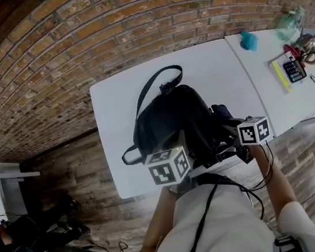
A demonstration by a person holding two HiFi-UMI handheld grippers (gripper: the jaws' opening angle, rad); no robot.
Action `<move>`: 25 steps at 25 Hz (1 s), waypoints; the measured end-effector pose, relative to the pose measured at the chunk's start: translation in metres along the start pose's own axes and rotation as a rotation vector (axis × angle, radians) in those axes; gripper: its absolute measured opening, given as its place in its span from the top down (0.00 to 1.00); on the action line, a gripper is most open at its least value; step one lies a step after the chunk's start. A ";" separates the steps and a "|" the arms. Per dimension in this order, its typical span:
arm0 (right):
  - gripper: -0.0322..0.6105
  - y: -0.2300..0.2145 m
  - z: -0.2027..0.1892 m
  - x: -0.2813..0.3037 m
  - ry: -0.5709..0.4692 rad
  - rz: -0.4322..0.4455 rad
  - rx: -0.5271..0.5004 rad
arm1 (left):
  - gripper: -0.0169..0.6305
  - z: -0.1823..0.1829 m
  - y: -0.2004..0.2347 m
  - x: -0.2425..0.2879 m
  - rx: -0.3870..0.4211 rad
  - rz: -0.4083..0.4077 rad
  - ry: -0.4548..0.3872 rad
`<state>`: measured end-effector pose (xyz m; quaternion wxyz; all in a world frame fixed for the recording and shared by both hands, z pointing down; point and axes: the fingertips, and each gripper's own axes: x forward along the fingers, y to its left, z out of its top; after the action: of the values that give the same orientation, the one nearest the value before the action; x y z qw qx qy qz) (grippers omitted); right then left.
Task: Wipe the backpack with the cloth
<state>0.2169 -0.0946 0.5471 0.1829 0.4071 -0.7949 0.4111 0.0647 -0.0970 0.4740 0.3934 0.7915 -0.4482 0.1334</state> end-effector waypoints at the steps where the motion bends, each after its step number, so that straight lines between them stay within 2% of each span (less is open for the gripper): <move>1: 0.89 0.000 -0.004 -0.002 0.003 -0.001 0.007 | 0.97 0.000 0.000 0.000 0.000 0.000 0.000; 10: 0.89 0.000 -0.029 -0.016 0.008 0.002 0.087 | 0.97 -0.001 0.000 0.000 -0.002 -0.004 0.004; 23: 0.89 0.005 -0.051 -0.027 0.043 0.012 0.130 | 0.97 0.000 0.003 0.002 -0.013 -0.005 0.010; 25: 0.89 0.003 -0.049 -0.028 0.050 0.008 0.106 | 0.97 -0.001 0.003 0.001 -0.013 -0.005 0.010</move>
<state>0.2294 -0.0404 0.5577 0.1791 0.4026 -0.7689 0.4633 0.0630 -0.0978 0.4771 0.4011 0.7894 -0.4451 0.1337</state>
